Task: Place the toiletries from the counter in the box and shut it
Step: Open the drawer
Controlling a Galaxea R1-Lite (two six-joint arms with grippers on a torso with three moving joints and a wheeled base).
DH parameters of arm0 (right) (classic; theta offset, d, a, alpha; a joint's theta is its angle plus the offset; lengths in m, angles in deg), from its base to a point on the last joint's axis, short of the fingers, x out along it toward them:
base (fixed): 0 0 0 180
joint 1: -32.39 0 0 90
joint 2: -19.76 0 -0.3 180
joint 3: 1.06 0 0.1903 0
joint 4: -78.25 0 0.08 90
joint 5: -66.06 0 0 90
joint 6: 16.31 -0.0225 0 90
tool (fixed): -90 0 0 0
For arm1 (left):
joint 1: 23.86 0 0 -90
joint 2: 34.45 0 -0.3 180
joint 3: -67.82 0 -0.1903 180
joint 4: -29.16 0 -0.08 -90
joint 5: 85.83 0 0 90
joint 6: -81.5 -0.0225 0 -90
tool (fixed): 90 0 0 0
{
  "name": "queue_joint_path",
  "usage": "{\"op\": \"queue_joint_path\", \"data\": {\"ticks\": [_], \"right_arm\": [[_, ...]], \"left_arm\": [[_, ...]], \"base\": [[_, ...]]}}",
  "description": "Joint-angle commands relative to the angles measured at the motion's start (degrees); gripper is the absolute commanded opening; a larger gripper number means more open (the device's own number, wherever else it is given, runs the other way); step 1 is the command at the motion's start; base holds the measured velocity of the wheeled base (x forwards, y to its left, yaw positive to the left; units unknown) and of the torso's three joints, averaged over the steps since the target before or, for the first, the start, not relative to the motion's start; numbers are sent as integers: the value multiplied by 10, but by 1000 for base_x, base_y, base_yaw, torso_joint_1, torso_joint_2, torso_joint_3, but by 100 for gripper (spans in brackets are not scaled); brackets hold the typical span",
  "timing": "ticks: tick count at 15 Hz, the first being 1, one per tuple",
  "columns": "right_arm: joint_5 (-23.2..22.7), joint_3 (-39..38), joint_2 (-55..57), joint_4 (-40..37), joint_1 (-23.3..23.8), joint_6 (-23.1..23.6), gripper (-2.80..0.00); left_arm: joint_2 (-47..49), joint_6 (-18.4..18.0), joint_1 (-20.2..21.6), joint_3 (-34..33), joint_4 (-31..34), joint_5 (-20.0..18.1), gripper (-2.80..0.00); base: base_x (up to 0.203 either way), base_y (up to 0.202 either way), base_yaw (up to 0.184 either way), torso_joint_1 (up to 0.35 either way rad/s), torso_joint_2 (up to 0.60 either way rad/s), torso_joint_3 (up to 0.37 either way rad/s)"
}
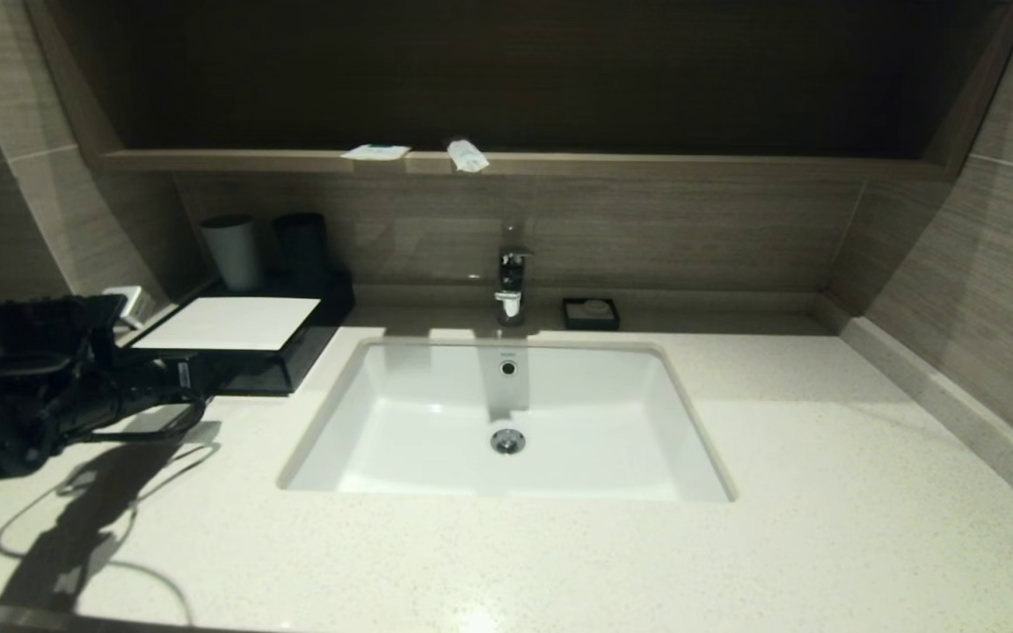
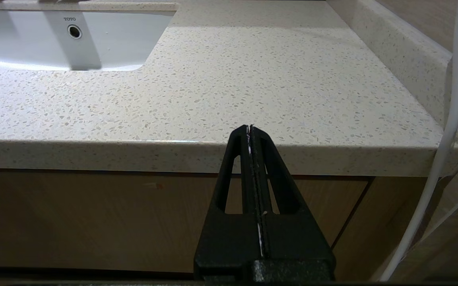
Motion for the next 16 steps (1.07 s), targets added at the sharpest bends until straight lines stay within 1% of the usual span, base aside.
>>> {"op": "queue_joint_path", "data": {"ticks": [1, 16], "right_arm": [[0, 0, 0, 0, 0, 0, -280], [0, 0, 0, 0, 0, 0, -280]], "left_arm": [[1, -1, 0, 0, -2, -1, -280], [11, -1, -1, 4, -7, 0, -280]], "base": [[0, 0, 0, 0, 0, 0], [0, 0, 0, 0, 0, 0]]}}
